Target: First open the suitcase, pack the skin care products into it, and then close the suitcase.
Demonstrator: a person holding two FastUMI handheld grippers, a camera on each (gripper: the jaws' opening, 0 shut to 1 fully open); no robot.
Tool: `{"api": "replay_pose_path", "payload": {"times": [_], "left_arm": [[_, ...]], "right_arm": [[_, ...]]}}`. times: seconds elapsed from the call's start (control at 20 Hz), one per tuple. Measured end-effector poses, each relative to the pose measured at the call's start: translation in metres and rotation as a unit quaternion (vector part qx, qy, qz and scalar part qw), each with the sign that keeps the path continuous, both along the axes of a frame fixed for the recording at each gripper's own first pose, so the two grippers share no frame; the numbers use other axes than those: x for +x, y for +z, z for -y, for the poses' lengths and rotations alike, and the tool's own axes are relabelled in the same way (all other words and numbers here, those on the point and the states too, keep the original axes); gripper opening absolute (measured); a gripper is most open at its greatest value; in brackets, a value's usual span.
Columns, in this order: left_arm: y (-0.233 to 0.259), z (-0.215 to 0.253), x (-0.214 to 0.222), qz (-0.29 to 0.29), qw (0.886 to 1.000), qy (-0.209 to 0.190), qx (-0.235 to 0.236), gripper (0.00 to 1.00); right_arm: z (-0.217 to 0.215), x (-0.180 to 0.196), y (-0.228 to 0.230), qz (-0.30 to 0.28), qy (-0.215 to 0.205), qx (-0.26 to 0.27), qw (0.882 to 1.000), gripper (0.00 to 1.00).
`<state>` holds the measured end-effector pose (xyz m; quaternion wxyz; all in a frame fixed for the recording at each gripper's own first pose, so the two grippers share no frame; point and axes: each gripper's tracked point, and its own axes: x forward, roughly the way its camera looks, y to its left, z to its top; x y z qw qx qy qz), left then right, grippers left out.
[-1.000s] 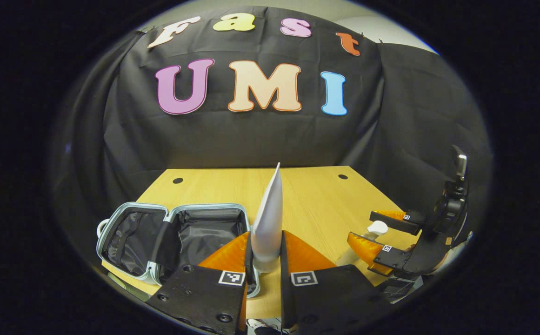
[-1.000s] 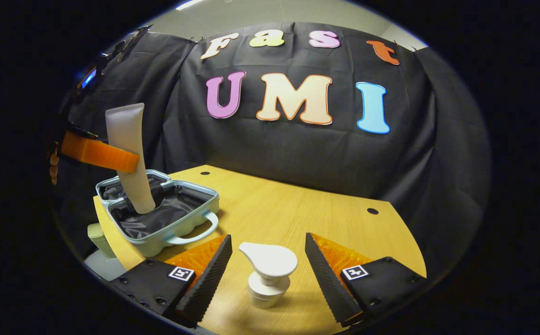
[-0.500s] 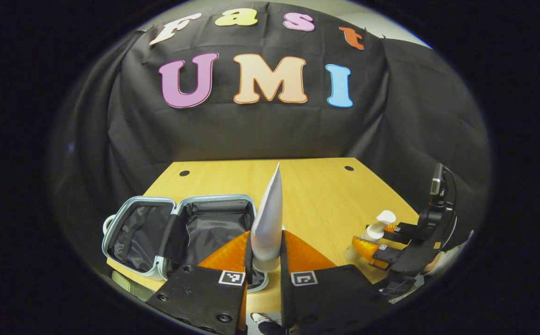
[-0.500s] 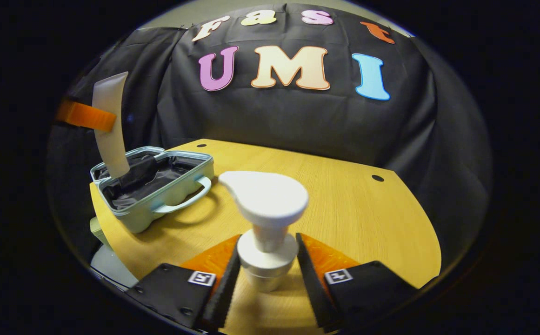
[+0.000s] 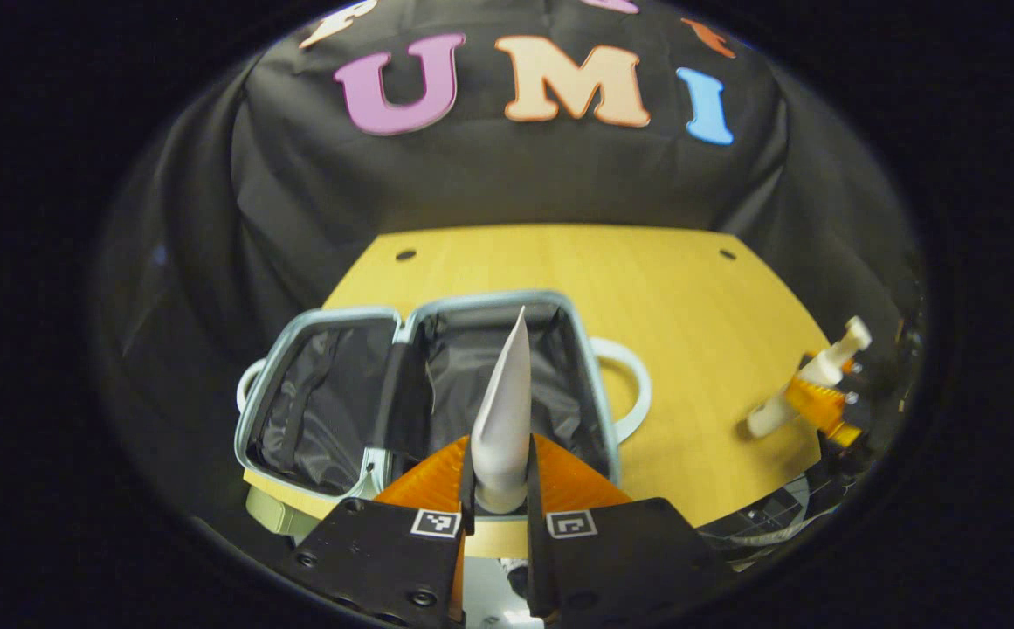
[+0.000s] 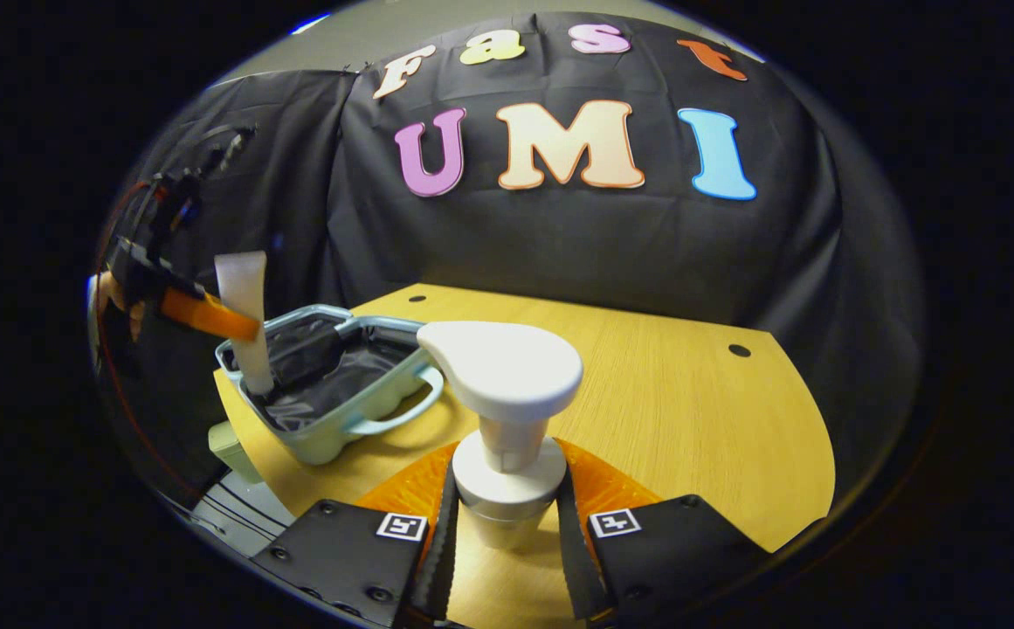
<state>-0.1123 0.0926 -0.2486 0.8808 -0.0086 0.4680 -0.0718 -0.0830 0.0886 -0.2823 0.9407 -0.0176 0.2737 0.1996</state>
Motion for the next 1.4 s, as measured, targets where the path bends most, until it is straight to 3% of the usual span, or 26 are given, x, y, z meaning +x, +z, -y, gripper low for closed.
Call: {"api": "replay_pose_path", "payload": {"times": [0.35, 0.6, 0.7, 0.75, 0.8, 1.0, 1.15, 1.4], "left_arm": [[-0.075, -0.008, 0.025, -0.104, 0.994, -0.02, -0.026, 0.22], [-0.092, -0.004, 0.052, -0.122, 0.991, -0.044, -0.034, 0.22], [-0.105, -0.009, 0.062, -0.121, 0.992, -0.035, -0.03, 0.24], [-0.109, -0.017, 0.068, -0.113, 0.993, -0.023, -0.018, 0.27], [-0.112, -0.02, 0.072, -0.105, 0.994, -0.013, -0.022, 0.37], [-0.071, -0.033, 0.095, -0.002, 0.998, 0.018, -0.056, 0.83], [-0.036, -0.063, 0.1, 0.061, 0.994, 0.047, -0.074, 0.83], [-0.007, -0.14, 0.087, 0.101, 0.988, 0.098, -0.066, 0.84]], "right_arm": [[-0.026, -0.005, 0.051, 0.025, -0.028, 0.002, 0.999, 0.51], [-0.064, 0.002, 0.07, 0.028, -0.025, 0.012, 0.999, 0.53], [-0.079, 0.009, 0.073, 0.03, -0.021, 0.013, 0.999, 0.53], [-0.087, 0.011, 0.074, 0.028, -0.018, 0.017, 0.999, 0.53], [-0.097, 0.013, 0.074, 0.025, -0.015, 0.022, 0.999, 0.53], [-0.143, 0.018, 0.066, 0.006, 0.013, 0.037, 0.999, 0.53], [-0.187, 0.019, 0.06, -0.011, 0.041, 0.059, 0.997, 0.53], [-0.251, 0.021, 0.026, -0.066, 0.062, 0.083, 0.992, 0.53]]}}
